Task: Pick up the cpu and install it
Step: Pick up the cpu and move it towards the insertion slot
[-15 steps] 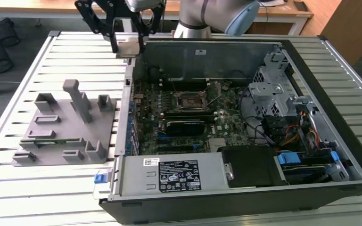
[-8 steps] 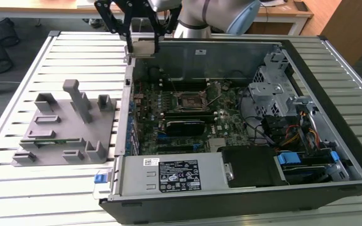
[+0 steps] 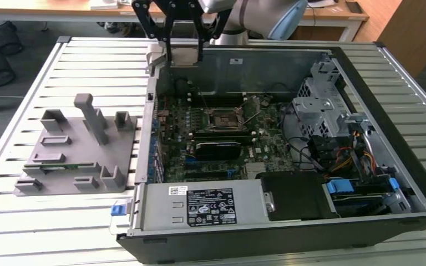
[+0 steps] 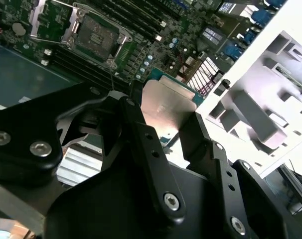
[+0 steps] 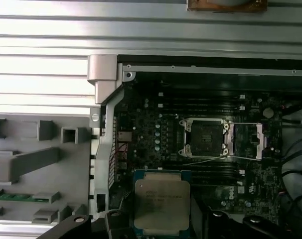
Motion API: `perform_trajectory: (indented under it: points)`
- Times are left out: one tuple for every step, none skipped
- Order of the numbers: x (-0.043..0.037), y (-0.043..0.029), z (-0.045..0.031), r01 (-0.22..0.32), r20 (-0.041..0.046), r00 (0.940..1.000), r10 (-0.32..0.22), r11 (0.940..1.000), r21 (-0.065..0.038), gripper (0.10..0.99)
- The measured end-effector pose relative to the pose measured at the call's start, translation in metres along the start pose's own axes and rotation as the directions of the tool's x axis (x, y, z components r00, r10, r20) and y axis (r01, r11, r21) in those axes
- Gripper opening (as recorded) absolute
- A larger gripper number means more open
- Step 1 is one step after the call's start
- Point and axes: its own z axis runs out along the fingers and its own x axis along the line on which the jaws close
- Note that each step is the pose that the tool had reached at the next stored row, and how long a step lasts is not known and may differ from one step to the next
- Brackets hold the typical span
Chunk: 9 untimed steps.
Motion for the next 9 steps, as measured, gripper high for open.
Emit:
perform_trajectory:
  points:
    - [-0.0038,0.0006,0.0002,0.0,0.0,1.0,0.0,1.0,0.0,0.541]
    - [-0.0077,0.0012,0.0003,0.0,0.0,1.0,0.0,1.0,0.0,0.541]
    - [-0.012,0.0019,0.0005,0.0,0.0001,1.0,0.0,1.0,0.0,0.541]
    - [-0.0164,0.0027,0.0007,0.0,0.0001,1.0,0.0,1.0,0.0,0.541]
    - [-0.021,0.0035,0.0009,0.0,0.0,1.0,0.0,1.0,0.0,0.541]
    - [-0.0255,0.0043,0.001,0.0,0.0,1.0,0.0,1.0,0.0,0.541]
    - [-0.0301,0.0052,0.0012,0.0,0.0,1.0,0.0,1.0,0.0,0.541]
    - [-0.0345,0.0058,0.0014,0.0,0.0001,1.0,0.0,1.0,0.0,0.541]
    - [-0.0385,0.0061,0.0014,0.0,0.0002,1.0,0.0,1.0,0.0,0.541]
